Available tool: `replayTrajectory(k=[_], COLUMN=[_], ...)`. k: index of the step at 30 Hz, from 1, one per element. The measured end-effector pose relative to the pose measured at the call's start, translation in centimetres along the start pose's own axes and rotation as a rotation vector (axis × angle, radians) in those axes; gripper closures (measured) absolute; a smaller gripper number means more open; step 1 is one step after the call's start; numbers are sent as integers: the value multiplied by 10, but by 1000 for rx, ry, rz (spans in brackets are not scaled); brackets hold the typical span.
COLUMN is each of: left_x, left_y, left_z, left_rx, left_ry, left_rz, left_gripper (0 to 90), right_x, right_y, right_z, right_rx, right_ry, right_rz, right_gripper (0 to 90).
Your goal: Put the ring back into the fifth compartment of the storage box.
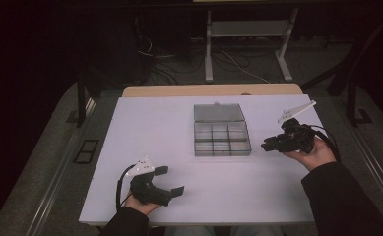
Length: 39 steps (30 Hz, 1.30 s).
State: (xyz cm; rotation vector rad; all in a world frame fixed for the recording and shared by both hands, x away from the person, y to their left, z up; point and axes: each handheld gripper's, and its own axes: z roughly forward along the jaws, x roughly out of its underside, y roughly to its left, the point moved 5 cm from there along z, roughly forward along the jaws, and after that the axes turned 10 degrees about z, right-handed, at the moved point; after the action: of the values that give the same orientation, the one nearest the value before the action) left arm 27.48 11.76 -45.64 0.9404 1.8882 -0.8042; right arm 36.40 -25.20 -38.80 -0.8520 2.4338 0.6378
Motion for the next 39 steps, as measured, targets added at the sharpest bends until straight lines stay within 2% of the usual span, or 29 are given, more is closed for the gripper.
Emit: replayTrajectory(k=[18,30,39], left_x=[0,0,0], left_y=[0,0,0], left_z=[0,-1,-1], left_rx=[2,3,3], left_ry=[1,0,0], left_rz=[7,8,7], left_gripper=[0,0,0], right_x=[-27,-41,-50], right_y=[11,11,11], right_z=[11,14,24], right_rx=[0,-1,-13], right_ry=[3,1,9], right_rz=[-51,-53,-56], right_gripper=[701,700,700])
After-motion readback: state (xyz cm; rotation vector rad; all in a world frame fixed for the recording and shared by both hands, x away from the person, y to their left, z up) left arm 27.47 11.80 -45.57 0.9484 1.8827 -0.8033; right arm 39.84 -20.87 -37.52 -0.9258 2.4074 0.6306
